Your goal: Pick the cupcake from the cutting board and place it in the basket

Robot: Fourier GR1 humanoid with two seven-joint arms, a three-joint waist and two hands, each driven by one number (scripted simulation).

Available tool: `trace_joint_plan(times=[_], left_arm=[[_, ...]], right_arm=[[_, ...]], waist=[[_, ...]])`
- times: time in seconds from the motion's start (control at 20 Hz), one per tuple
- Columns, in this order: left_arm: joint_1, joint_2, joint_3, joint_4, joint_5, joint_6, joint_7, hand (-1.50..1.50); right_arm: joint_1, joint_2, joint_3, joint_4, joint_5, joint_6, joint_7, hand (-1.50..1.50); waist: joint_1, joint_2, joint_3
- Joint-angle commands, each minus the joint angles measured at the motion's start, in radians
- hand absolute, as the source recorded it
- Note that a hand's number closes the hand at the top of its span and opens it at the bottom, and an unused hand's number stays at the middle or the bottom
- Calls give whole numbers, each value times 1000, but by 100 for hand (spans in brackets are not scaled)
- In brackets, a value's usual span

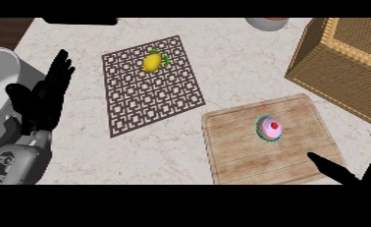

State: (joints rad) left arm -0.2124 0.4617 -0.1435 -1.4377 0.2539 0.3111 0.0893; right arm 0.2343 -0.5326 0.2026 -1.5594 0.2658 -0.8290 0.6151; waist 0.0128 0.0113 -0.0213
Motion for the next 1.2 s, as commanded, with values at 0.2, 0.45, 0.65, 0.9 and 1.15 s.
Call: trace_joint_plan(times=[0.2,0.45,0.65,0.9,1.15], left_arm=[[-6,-1,4,23,-6,-5,-1,0],[36,32,34,-40,25,-26,36,0],[51,3,34,-44,29,-30,7,0],[17,-44,-9,-30,-32,8,8,0],[-1,-39,24,8,-22,-15,21,0]], right_arm=[[-38,-144,91,-298,67,232,486,-150],[-47,-195,69,-555,181,297,794,-150],[-90,-117,61,-619,297,353,869,-150],[-143,37,126,-537,465,379,872,-150],[-151,178,168,-495,581,406,837,-150]], waist=[[-4,-10,4],[-10,-21,13],[-7,-15,15],[-4,-11,18],[-10,-11,20]])
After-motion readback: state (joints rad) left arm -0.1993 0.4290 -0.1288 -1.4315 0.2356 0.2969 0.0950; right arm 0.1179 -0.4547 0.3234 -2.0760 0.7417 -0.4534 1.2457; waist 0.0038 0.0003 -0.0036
